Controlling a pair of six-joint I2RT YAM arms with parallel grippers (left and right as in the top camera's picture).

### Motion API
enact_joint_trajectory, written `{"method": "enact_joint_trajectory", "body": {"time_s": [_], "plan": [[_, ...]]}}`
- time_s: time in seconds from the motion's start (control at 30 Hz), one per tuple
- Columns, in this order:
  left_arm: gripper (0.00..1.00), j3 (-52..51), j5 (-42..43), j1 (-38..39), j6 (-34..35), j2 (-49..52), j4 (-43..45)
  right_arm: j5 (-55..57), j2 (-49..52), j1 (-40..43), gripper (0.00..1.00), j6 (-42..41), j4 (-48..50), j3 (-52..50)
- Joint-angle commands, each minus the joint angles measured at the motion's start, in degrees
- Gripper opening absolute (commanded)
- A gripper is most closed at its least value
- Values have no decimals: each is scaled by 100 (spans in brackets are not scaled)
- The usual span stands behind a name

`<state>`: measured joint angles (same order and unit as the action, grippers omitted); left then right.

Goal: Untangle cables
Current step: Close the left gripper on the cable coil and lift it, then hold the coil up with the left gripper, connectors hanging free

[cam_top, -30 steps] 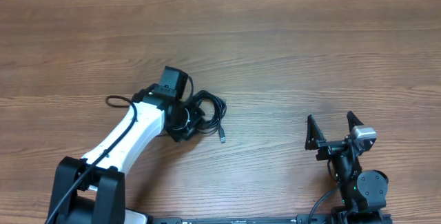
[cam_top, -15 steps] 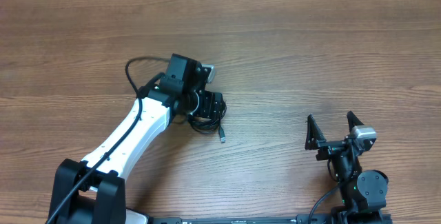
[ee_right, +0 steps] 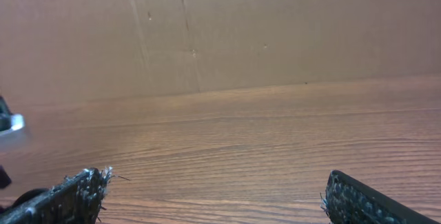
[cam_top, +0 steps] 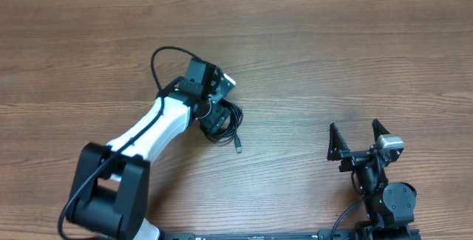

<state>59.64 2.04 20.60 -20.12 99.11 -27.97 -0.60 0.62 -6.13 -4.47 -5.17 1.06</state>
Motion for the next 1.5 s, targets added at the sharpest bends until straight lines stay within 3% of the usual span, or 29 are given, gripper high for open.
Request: {"method": "enact_joint_trajectory", "body": {"time_s": [0.0,0.1,0.17,0.2,0.27,0.3,0.4,0.5,0.63,0.67,0.7,0.73,0.77,0.8,0.83,0.9,1.0,1.03,1.13,1.2,1.3,1.33,1.37,1.43,1.47], "plan": [[77,94,-118,0,-190,306,223,55,-35,-20,100,24,33,-59],[70,94,-111,0,90,481,457,55,-35,-20,100,24,33,-59],[59,94,-92,0,348,577,605,55,-35,-20,100,24,33,-59],[47,94,-94,0,431,619,643,55,-35,-20,100,24,33,-59],[13,94,-96,0,769,675,704,55,-35,-20,100,24,33,-59],[4,94,-96,0,925,695,708,55,-35,-20,100,24,33,-59],[4,94,-96,0,1698,693,682,55,-35,-20,100,24,33,-59],[4,96,-96,-2,3265,691,481,55,-35,-20,100,24,33,-59],[4,96,348,-2,6704,691,-238,55,-35,-20,100,24,33,-59],[4,96,859,0,8199,691,-514,55,-35,-20,100,24,33,-59],[6,96,1176,0,8653,691,-588,55,-35,-20,100,24,33,-59],[22,94,1467,7,8789,693,-586,55,-35,-20,100,24,33,-59],[52,94,1698,13,8725,693,-570,55,-35,-20,100,24,33,-59],[75,94,1790,31,8577,693,-568,55,-35,-20,100,24,33,-59],[89,94,1797,44,8380,693,-573,55,-35,-20,100,24,33,-59],[100,96,1803,52,7646,693,-555,55,-35,-20,100,24,33,-59],[100,96,1917,42,6483,691,-428,55,-35,-20,100,24,33,-59],[98,105,1930,26,6218,691,-428,55,-35,-20,100,24,33,-59],[68,144,1867,-35,5560,688,-415,55,-35,-20,100,24,33,-59],[62,144,1650,-39,5294,688,-396,55,-35,-20,100,24,33,-59],[61,144,1215,-37,5178,688,-398,55,-35,-20,100,24,33,-59],[55,144,1075,-37,5178,688,-398,55,-35,-20,100,24,33,-59],[42,144,990,-37,5178,688,-398,55,-35,-20,100,24,33,-59],[8,146,813,-33,5176,688,-389,55,-35,-20,100,24,33,-59],[4,157,761,-33,5176,688,-391,55,-35,-20,100,24,33,-59]]}}
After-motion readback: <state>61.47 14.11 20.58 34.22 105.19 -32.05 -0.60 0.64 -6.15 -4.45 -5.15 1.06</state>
